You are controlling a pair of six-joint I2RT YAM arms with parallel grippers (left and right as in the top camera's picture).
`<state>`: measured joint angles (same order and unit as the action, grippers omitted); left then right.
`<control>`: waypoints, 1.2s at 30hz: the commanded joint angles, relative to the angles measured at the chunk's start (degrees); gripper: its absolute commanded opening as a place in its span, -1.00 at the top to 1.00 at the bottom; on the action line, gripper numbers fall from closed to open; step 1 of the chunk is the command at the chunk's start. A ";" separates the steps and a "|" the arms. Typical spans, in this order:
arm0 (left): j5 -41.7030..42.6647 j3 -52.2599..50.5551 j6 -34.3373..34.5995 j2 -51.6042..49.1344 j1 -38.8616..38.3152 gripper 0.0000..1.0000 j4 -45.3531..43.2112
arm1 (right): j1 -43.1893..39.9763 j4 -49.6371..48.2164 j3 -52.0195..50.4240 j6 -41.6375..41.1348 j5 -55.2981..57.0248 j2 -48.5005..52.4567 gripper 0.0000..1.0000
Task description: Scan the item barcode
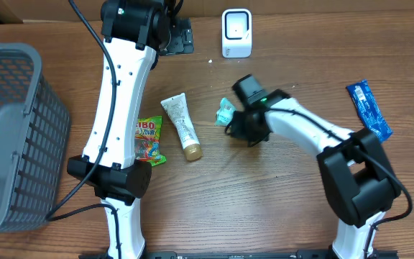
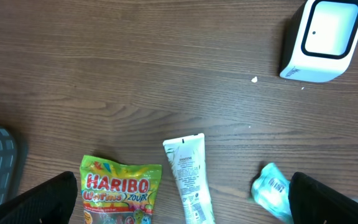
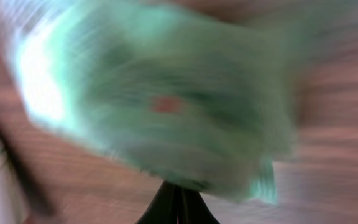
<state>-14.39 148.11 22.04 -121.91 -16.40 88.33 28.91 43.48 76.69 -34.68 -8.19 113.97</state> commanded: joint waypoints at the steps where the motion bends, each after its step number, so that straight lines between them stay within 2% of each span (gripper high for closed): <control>1: -0.61 0.22 -0.66 0.20 -0.11 -1.00 -0.11 | -4.76 -0.04 0.09 0.66 2.14 0.35 0.93; 5: -0.61 0.22 -0.66 0.20 -0.11 -0.99 -0.11 | -9.31 0.90 2.16 8.74 -4.87 -1.18 0.92; 7: -0.61 0.22 -0.66 0.20 -0.11 -1.00 -0.11 | -12.02 1.05 2.91 13.05 -11.69 -3.76 0.67; 8: -0.61 0.22 -0.66 0.20 -0.11 -1.00 -0.11 | -13.86 0.87 2.91 15.82 -14.78 -5.18 0.16; 9: -0.61 0.22 -0.66 0.20 -0.11 -1.00 -0.11 | -14.95 0.74 2.91 17.81 -15.87 -5.75 -0.13; 10: -0.61 0.22 -0.66 0.20 -0.11 -1.00 -0.11 | -16.02 0.24 2.91 20.72 -17.00 -5.92 -0.23; 12: -0.61 0.22 -0.66 0.20 -0.11 -1.00 -0.11 | -17.51 -1.99 2.89 28.02 -18.51 -5.49 -0.30; 18: -0.61 0.22 -0.66 0.20 -0.11 -0.99 -0.09 | -15.69 -12.22 2.86 35.41 -21.03 -1.03 -0.63; 24: -0.61 0.22 -0.66 0.20 -0.11 -1.00 -0.11 | -14.27 -10.05 2.51 39.69 -21.46 1.79 -0.77; 36: -0.61 0.22 -0.66 0.20 -0.11 -0.99 -0.11 | -12.20 -10.64 2.12 40.37 -24.15 5.75 -0.82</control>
<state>-14.39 148.11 22.04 -121.91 -16.40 88.31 16.12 32.82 78.61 4.54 -31.31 119.22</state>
